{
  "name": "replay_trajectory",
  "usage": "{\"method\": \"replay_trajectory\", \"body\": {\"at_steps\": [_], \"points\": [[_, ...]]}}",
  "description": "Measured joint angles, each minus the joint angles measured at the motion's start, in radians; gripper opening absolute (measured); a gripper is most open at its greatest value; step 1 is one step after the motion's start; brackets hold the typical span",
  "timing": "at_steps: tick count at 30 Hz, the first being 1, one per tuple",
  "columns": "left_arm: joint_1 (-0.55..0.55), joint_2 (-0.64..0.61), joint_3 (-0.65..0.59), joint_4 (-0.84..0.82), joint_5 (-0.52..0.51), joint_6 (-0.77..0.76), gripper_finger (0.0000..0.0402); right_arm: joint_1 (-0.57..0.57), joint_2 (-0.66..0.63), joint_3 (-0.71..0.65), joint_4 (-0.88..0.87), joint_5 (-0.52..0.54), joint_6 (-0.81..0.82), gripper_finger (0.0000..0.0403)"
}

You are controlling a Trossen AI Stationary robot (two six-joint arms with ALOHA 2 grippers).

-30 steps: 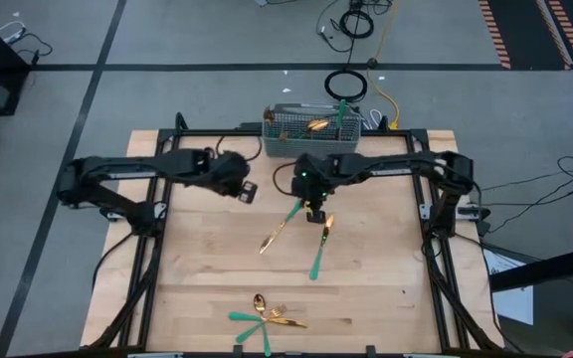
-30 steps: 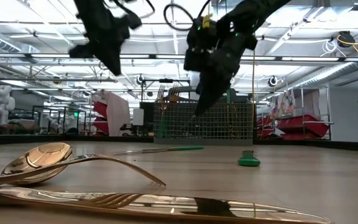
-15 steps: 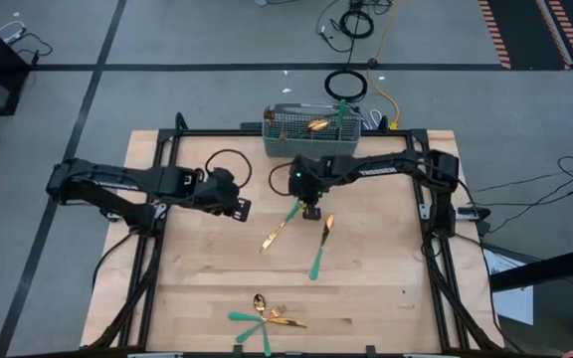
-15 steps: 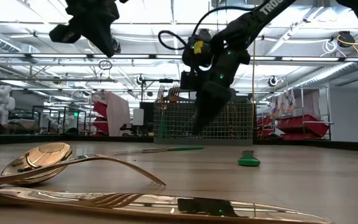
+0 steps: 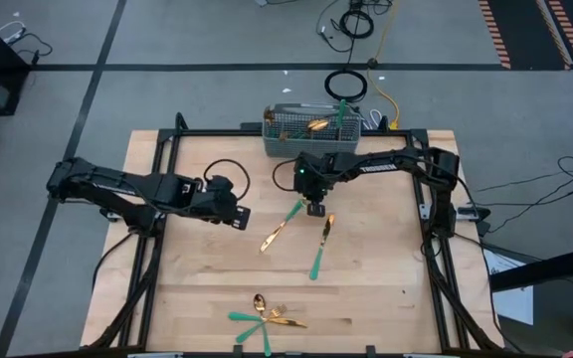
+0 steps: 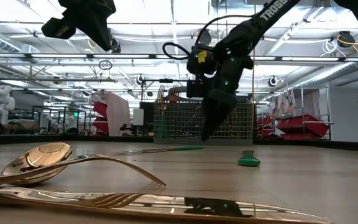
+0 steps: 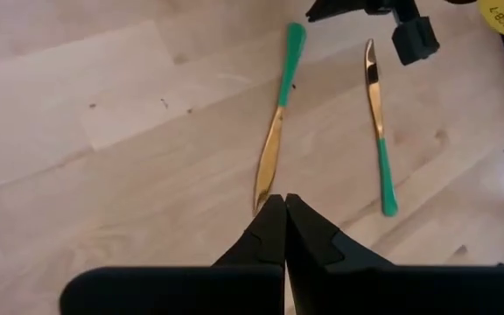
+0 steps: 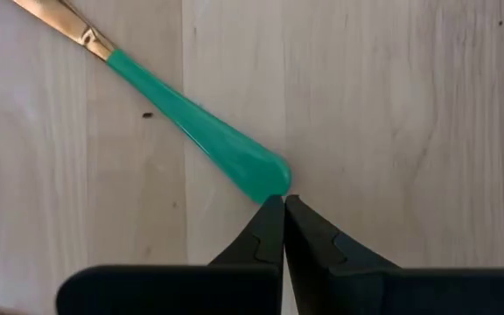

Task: Sort silverware
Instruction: Put the green table knife into the gray silverware basket with the other table knife

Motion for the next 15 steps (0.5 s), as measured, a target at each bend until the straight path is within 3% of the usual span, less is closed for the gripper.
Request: {"method": "replay_trajectory", "body": {"at_steps": [15], "points": [[-0.013, 0.000, 0.000, 0.003, -0.053, -0.017, 0.0000, 0.014, 0.000, -0.010, 0.063, -0.006, -0.010, 0.0000]]}}
